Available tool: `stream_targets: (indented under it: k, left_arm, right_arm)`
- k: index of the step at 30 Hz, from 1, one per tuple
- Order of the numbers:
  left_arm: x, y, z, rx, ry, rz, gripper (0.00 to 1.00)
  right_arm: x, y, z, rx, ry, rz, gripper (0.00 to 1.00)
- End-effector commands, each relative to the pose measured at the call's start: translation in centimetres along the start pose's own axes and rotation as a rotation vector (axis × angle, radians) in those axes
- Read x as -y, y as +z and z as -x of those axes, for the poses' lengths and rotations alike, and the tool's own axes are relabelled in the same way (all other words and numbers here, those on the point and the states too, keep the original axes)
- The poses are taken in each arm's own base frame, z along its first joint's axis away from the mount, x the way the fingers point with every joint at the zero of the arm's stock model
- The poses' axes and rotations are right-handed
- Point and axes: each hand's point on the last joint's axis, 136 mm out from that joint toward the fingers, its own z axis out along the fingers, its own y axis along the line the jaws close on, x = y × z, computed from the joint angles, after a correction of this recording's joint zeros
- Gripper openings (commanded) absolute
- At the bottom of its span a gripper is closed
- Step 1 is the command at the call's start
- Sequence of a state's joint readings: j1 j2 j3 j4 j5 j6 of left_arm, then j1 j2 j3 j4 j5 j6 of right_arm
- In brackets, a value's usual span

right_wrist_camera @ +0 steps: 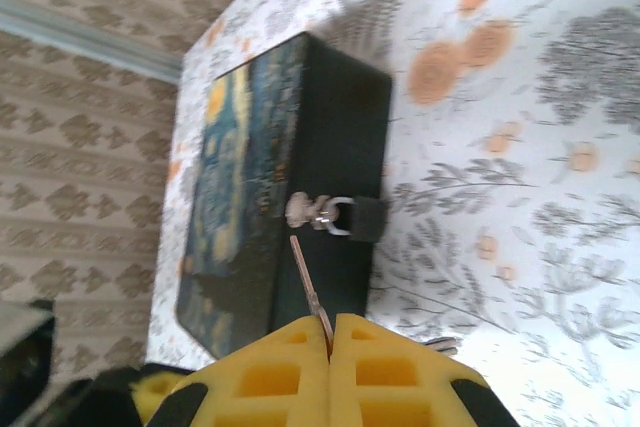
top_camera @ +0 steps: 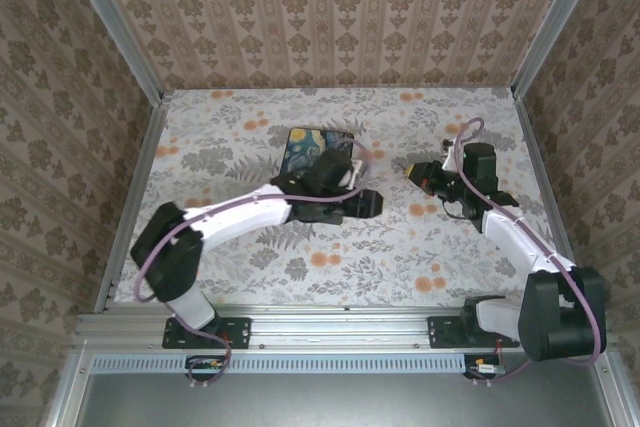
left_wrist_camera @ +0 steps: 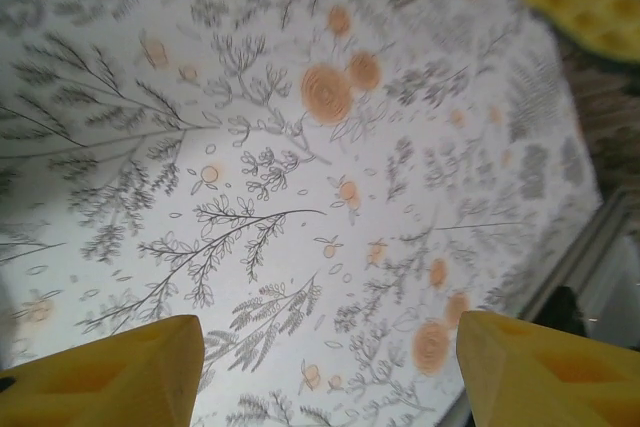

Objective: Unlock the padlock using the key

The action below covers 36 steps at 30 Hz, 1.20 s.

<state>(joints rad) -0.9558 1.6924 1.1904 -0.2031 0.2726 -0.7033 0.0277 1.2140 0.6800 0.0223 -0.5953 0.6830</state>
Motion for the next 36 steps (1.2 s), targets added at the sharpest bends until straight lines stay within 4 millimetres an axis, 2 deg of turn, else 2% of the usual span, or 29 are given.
stream_targets:
  k: [1, 4, 6, 10, 14, 21, 27, 36]
  left_arm:
    - [-2.0, 2.2, -0.3, -0.009, -0.048, 0.143, 0.68]
    - [-3.9, 3.9, -0.3, -0.005, -0.075, 0.183, 0.67]
    - [-5.4, 4.4, -0.3, -0.014, -0.096, 0.205, 0.66]
    - [-9.3, 4.0, -0.4, -0.016, -0.143, 0.293, 0.66]
    - [-13.1, 1.8, -1.1, 0.012, -0.197, 0.394, 0.67]
    - [-18.7, -4.2, -1.0, 0.109, -0.241, 0.522, 0.68]
    - [-19.6, -8.1, -0.7, 0.157, -0.245, 0.628, 0.7]
    - [-20.4, -7.5, 0.0, 0.239, -0.253, 0.845, 0.75]
  right_arm:
    - [2.1, -0.8, 0.3, 0.024, 0.023, -0.093, 0.0]
    - [3.3, -1.3, 0.6, 0.036, 0.047, -0.111, 0.0]
    - [3.3, -1.4, 0.6, 0.028, 0.04, -0.11, 0.0]
    - [2.8, -1.7, 0.6, 0.018, 0.01, -0.103, 0.0]
    - [1.8, -1.6, 0.6, 0.012, 0.003, -0.068, 0.0]
    - [-0.3, -0.5, -0.8, -0.032, -0.04, -0.031, 0.0]
    - [-1.7, 0.1, -1.2, -0.044, -0.074, -0.019, 0.0]
    - [-2.1, 0.8, -1.5, -0.063, -0.075, 0.0, 0.0]
